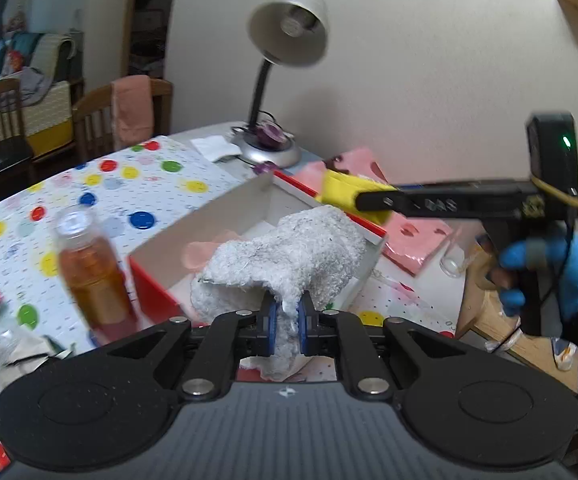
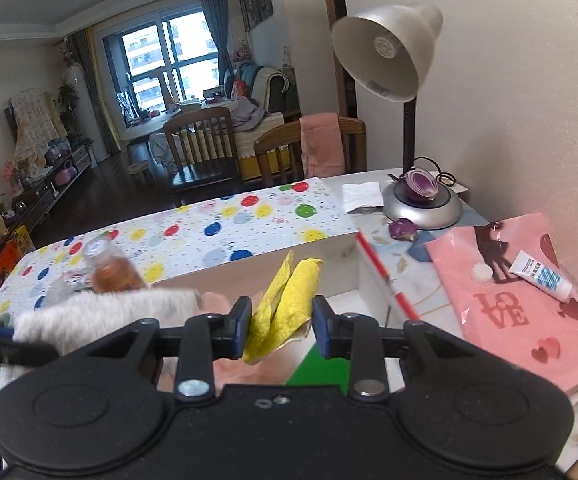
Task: Organize soft objects
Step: 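Lift the grey towel and yellow cloth and carry them toward the red box, then lower the grey towel and yellow cloth into the box and open both tools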
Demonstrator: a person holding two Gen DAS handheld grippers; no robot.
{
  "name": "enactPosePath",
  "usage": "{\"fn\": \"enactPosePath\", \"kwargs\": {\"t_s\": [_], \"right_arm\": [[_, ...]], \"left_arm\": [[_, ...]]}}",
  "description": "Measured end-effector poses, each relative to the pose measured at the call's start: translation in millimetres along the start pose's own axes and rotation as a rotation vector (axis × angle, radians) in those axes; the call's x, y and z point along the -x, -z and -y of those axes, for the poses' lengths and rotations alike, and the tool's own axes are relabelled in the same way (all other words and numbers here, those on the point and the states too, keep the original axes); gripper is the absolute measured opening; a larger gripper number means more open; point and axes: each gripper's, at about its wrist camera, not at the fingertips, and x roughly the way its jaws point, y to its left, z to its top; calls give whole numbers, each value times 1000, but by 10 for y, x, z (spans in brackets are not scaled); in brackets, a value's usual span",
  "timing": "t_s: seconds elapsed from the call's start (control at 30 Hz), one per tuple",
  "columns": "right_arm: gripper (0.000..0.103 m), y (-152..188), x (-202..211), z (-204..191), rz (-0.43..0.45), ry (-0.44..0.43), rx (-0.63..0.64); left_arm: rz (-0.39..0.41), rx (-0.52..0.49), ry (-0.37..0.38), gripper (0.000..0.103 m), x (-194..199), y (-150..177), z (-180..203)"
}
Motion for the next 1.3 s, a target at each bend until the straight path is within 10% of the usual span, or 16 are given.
{"fn": "enactPosePath", "kwargs": {"t_s": [0.57, 1.3], "right_arm": [[31, 19, -872, 437, -160, -14, -4], [35, 255, -1494, 526, -333, -10, 39]], "left_arm": [[-218, 3, -71, 10, -1225, 13, 216], [-390, 102, -95, 10, -1823, 78, 16]]}}
